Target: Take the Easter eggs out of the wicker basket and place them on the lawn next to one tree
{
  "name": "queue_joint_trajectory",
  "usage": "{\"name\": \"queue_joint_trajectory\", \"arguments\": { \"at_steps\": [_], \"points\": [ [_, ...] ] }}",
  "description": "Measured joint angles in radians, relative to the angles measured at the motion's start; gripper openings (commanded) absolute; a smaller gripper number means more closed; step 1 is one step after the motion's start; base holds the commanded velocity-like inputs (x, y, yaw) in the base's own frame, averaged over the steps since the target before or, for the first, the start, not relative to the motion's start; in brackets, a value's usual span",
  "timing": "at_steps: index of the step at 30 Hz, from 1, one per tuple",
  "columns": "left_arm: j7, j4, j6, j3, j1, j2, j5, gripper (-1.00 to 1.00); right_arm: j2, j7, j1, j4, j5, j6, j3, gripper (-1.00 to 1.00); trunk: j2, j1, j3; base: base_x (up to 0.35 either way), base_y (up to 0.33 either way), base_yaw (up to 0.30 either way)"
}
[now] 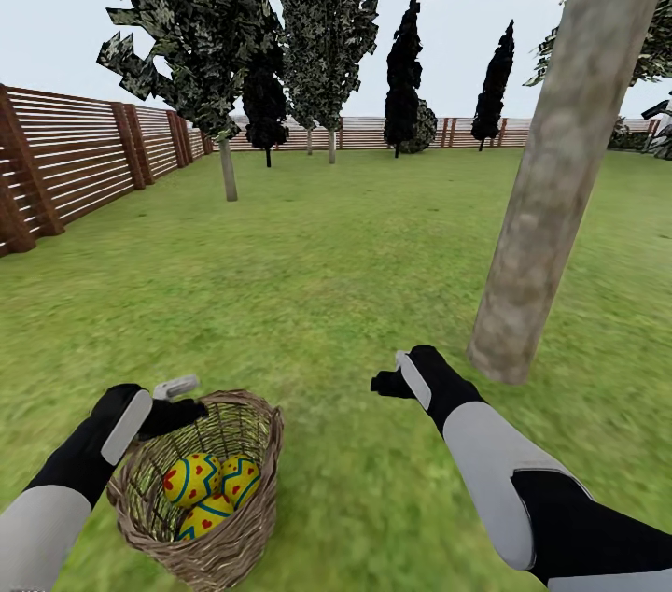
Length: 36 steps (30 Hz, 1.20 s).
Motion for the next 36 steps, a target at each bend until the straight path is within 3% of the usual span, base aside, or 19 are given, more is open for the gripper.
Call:
{"name": "queue_joint_trajectory", "arguments": {
  "at_steps": [4, 8, 18, 25, 36],
  "points": [
    [-0.009, 0.11, -0.02, -0.024, -0.032, -0.047, 0.0, 1.0, 0.0, 0.0, 0.0, 0.0, 0.0, 0.0, 0.0, 1.0, 0.0, 0.0, 0.0, 0.0, 0.0, 0.0],
    [-0.037, 0.172, -0.045, -0.046, -0.052, -0.061, -0.002, 1.0, 0.0, 0.0, 0.0, -0.001, 0.0, 0.0, 0.0, 1.0, 0.0, 0.0, 0.0, 0.0, 0.0, 0.0],
    [-0.07, 0.229, -0.058, -0.059, -0.068, -0.066, -0.004, 1.0, 0.0, 0.0, 0.0, 0.0, 0.0, 0.0, 0.001, 1.0, 0.0, 0.0, 0.0, 0.0, 0.0, 0.0],
    [-0.072, 0.337, -0.062, -0.059, -0.121, -0.067, -0.004, 1.0, 0.0, 0.0, 0.0, 0.0, 0.0, 0.0, 0.002, 1.0, 0.0, 0.0, 0.0, 0.0, 0.0, 0.0],
    [-0.073, 0.368, -0.106, -0.062, -0.132, -0.068, -0.004, 1.0, 0.0, 0.0, 0.0, 0.0, 0.0, 0.0, 0.002, 1.0, 0.0, 0.0, 0.0, 0.0, 0.0, 0.0]
  ]
}}
